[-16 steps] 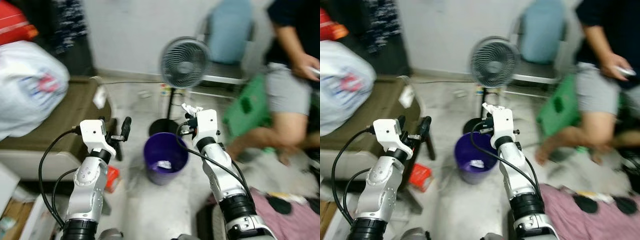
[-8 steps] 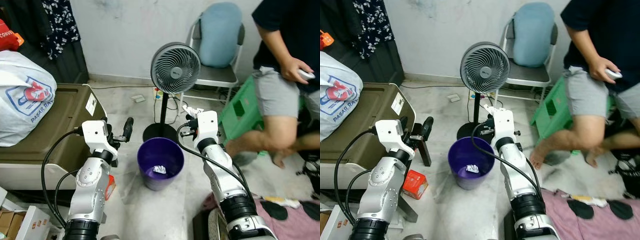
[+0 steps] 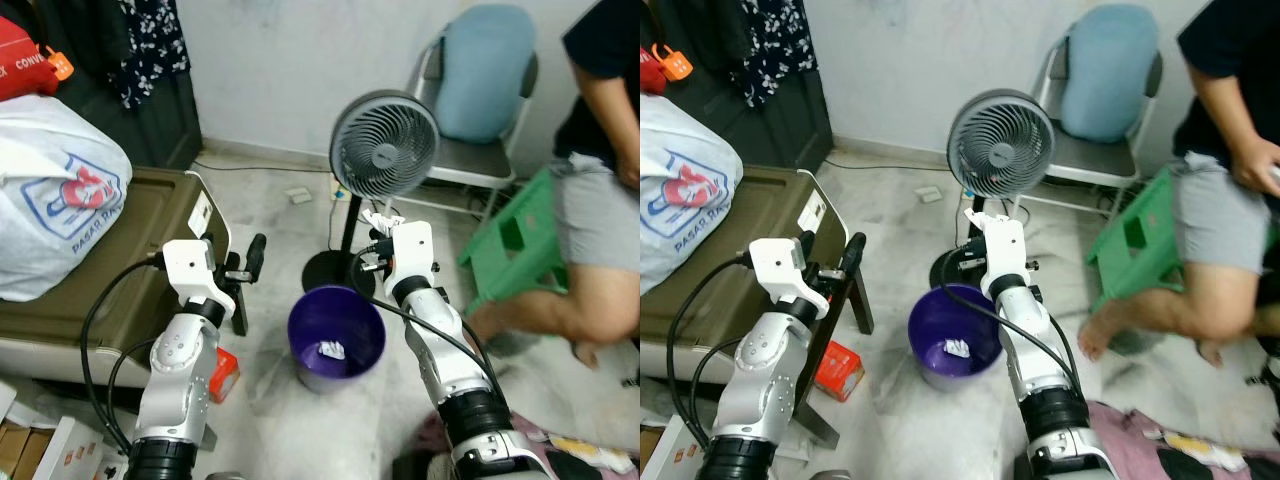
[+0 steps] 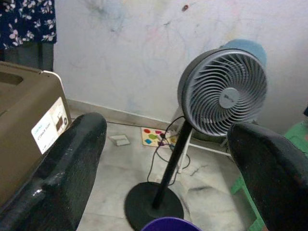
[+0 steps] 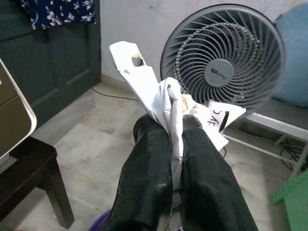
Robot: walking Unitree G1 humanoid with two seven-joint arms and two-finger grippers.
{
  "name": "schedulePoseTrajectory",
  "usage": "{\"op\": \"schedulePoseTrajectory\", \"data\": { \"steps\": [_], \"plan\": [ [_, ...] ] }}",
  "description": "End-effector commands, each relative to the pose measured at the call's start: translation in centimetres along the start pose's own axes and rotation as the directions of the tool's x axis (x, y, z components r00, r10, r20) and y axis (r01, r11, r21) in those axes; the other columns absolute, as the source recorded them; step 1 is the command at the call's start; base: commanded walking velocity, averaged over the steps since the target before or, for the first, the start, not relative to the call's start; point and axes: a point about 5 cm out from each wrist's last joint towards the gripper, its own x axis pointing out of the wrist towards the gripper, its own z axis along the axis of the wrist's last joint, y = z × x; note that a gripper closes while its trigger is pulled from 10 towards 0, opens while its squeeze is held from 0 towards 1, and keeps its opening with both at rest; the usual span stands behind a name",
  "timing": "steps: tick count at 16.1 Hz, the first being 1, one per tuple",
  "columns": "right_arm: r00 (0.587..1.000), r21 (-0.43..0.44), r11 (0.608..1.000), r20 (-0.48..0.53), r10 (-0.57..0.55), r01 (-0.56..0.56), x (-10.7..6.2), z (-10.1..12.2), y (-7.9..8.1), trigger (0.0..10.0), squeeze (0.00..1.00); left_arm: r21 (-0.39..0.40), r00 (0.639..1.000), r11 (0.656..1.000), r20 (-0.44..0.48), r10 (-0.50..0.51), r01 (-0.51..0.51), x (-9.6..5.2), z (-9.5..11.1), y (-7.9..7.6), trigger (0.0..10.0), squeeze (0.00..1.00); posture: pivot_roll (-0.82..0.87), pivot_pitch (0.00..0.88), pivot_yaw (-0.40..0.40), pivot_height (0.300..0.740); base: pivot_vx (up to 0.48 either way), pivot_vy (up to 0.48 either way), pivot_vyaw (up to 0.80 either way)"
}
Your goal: Clean up the room
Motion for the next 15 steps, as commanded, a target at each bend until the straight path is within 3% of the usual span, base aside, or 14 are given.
{"op": "schedulePoseTrajectory", "data": {
  "steps": [1, 4, 7, 15],
  "plan": [
    [1.000, -0.006, 1.000, 0.023, 0.000, 0.000, 0.19, 0.52, 0.02, 10.0, 0.00, 0.013, 1.000, 1.000, 0.014, -0.012, 0.011, 0.15, 0.42, -0.05, 10.0, 0.00, 0.09, 0.000, -0.054, 0.740, 0.409, 0.000, 0.00],
    [0.999, -0.005, 1.000, 0.032, 0.004, -0.004, 0.19, 0.63, 0.06, 10.0, 0.00, 0.015, 1.000, 1.000, 0.014, -0.010, 0.010, 0.16, 0.42, -0.01, 10.0, 0.00, 0.09, 0.000, -0.053, 0.740, 0.406, 0.000, 0.00],
    [0.999, -0.004, 1.000, 0.042, 0.008, -0.008, 0.19, 0.72, 0.11, 10.0, 0.00, 0.018, 1.000, 1.000, 0.010, -0.003, 0.003, 0.14, 0.39, 0.06, 10.0, 0.00, 0.09, 0.000, -0.053, 0.740, 0.355, 0.000, 0.77],
    [0.999, -0.002, 1.000, 0.043, 0.011, -0.011, 0.25, 0.71, 0.17, 10.0, 0.00, 0.063, 0.998, 0.996, 0.028, 0.059, -0.060, 0.18, 0.75, 0.80, 10.0, 0.00, 0.09, 0.000, -0.054, 0.740, 0.000, 0.000, 0.38]
  ]
}}
